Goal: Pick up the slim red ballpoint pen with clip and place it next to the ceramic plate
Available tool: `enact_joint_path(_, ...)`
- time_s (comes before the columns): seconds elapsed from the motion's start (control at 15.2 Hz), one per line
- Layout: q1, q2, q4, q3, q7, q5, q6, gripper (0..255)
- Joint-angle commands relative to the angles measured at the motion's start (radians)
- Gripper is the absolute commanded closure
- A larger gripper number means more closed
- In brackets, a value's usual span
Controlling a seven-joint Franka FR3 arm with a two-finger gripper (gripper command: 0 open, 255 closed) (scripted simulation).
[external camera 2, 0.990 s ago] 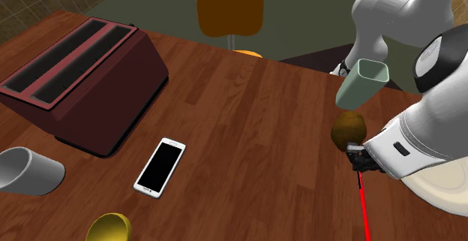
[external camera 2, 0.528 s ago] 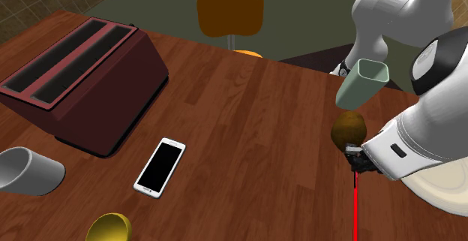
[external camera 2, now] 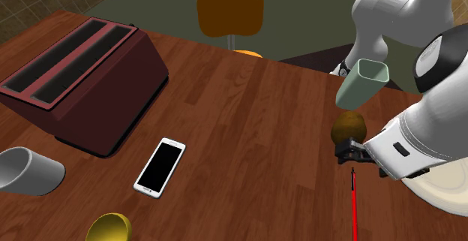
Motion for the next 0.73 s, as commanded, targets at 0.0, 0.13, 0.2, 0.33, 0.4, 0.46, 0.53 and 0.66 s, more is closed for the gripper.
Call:
enact_joint_path(0.0, 0.001, -0.032, 0.023, -0.005, -0.006, 0.008, -0.054, 0)
enact_joint_path(0.13, 0.001, -0.063, 0.058, -0.012, -0.012, 0.014, -0.12, 0)
enact_joint_path(0.2, 0.001, -0.063, 0.058, -0.012, -0.012, 0.014, -0.12, 0)
enact_joint_path(0.33, 0.001, -0.063, 0.058, -0.012, -0.012, 0.014, -0.12, 0)
enact_joint_path(0.4, 0.001, -0.063, 0.058, -0.012, -0.012, 0.014, -0.12, 0)
enact_joint_path(0.46, 0.001, -0.063, 0.058, -0.012, -0.012, 0.014, -0.12, 0)
enact_joint_path(0.53, 0.001, -0.063, 0.058, -0.012, -0.012, 0.014, -0.12, 0)
enact_joint_path(0.66, 0.001, -0.063, 0.058, -0.012, -0.012, 0.014, -0.12, 0)
